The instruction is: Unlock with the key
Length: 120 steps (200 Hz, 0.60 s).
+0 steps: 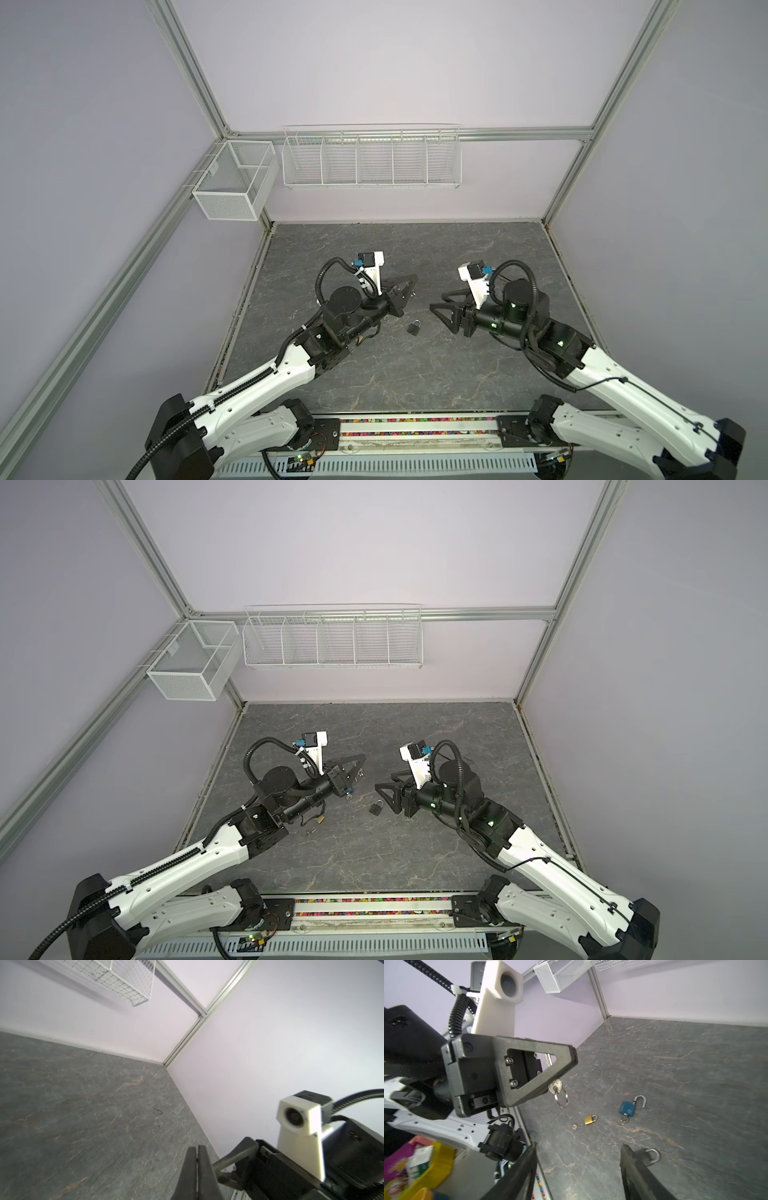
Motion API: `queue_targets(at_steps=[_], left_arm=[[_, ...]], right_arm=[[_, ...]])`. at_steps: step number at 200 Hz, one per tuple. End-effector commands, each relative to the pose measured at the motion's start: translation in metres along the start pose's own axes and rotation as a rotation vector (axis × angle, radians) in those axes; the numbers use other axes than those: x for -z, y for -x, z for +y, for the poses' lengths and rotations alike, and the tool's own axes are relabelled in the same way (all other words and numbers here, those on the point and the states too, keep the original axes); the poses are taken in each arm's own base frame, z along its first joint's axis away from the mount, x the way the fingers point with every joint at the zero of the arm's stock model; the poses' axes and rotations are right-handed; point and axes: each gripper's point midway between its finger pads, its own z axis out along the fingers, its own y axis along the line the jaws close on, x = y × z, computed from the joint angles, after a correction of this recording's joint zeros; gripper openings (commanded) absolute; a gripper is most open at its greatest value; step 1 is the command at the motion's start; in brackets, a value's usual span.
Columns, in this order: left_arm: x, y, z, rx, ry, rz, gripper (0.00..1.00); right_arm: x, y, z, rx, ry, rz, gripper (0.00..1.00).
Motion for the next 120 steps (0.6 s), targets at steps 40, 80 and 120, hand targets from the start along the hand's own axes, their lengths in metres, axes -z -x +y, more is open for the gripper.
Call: queue_targets(at_steps=[40,80,120], left_arm=[[-0.002,0.020,-0.052,-0.114,-0.236,-0.073,0.00],[0.000,0.022,-0.059,-0.103,-0.270,-0.092,0.00],[0.001,0.021,-0.065,-0.089,-0.312,-0.093,0.00]], right_arm=[[0.002,0.024,0.044,-0.090,0.288,-0.092,0.57],[0.003,0.037,0.048,-0.074,0.310,-0.153,0.50],[-0.001,0.042,0.046,-0.081,0.302,-0.178,0.42]])
